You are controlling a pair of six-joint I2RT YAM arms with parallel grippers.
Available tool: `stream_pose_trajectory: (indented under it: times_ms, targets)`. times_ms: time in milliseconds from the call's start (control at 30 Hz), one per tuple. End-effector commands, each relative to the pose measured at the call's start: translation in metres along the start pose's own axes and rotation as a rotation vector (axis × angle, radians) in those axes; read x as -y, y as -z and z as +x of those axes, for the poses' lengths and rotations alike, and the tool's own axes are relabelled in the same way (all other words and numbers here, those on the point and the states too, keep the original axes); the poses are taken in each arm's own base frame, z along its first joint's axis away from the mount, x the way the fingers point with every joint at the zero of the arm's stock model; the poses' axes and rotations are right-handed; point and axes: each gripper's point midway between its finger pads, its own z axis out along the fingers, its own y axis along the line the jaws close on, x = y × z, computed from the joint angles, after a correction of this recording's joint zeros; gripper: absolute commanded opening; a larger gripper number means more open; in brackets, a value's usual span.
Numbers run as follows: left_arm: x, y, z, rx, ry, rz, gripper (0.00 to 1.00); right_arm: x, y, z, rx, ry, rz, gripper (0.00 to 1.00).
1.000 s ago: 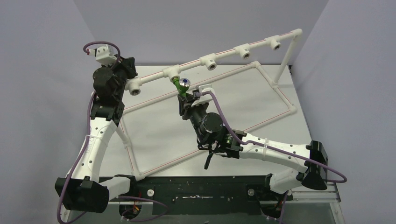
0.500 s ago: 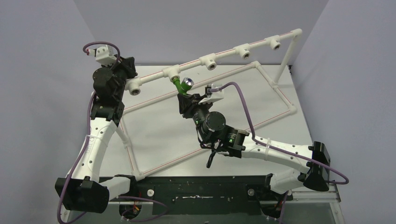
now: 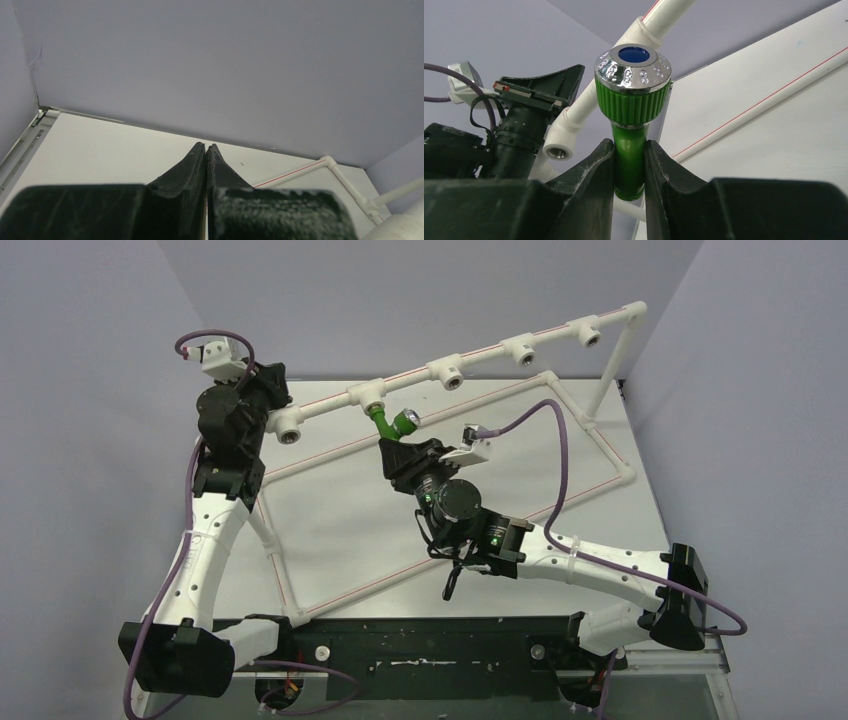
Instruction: Install the water faucets
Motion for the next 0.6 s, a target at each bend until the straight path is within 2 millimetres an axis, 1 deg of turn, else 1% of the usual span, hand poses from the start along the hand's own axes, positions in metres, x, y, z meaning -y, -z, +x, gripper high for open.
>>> stream_pose_trajectory:
  times_ms: [0,400,567]
  targets:
    - [-0.064,0.035,0.154,-0.502,-0.027,-0.188,0.00,0.011,-0.016,-0.034,0.120,-0.216,0.081,0.00]
    - [-0.068,0.036,0.147,-0.477,-0.007,-0.198,0.00,0.021,-0.021,-0.018,0.074,-0.453,0.173,0.00]
    - [-0.067,0.037,0.143,-0.467,0.001,-0.192,0.00,0.017,-0.023,-0.010,0.047,-0.543,0.166,0.00]
